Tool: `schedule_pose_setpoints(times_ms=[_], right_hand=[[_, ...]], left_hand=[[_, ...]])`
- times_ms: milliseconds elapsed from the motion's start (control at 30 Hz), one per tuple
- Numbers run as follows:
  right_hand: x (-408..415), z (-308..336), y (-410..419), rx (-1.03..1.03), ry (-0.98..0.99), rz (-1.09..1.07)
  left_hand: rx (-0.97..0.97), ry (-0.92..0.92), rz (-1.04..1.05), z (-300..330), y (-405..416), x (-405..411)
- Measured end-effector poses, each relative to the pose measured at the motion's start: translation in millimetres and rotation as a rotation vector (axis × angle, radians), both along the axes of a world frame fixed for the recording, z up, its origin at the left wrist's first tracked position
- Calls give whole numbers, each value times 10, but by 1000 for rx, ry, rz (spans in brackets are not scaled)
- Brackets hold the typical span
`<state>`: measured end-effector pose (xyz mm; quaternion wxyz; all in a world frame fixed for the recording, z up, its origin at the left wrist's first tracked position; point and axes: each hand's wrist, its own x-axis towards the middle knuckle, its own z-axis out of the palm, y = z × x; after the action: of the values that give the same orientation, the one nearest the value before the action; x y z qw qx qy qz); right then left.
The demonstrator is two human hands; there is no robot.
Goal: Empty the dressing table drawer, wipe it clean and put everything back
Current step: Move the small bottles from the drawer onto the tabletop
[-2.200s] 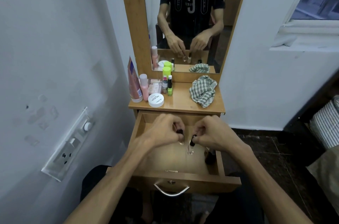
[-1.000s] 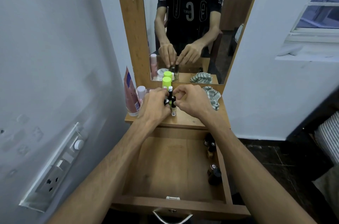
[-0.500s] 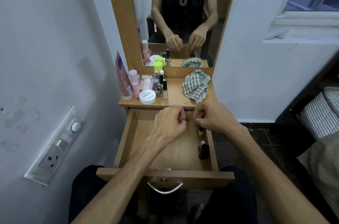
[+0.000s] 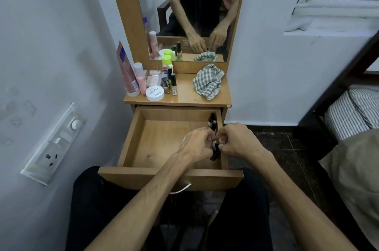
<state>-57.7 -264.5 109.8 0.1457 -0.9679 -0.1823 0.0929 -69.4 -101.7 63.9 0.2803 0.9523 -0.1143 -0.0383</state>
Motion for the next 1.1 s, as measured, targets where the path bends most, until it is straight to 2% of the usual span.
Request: schedule_pose_setpoints(times_ms=[567,733,1000,1100], right_hand=[[-141,-167,86,29,-67,29],[-100,-113,123,97,-50,1],[181,218,346,315,-144,-29],[390,362,568,402,-200,-35]], left_hand=[[-5,-27,-58,-57,88,-2],[-79,-50,34,-34,240,-65],[-173,-306,239,365,760,136],[-189,-325,308,569,992,318]])
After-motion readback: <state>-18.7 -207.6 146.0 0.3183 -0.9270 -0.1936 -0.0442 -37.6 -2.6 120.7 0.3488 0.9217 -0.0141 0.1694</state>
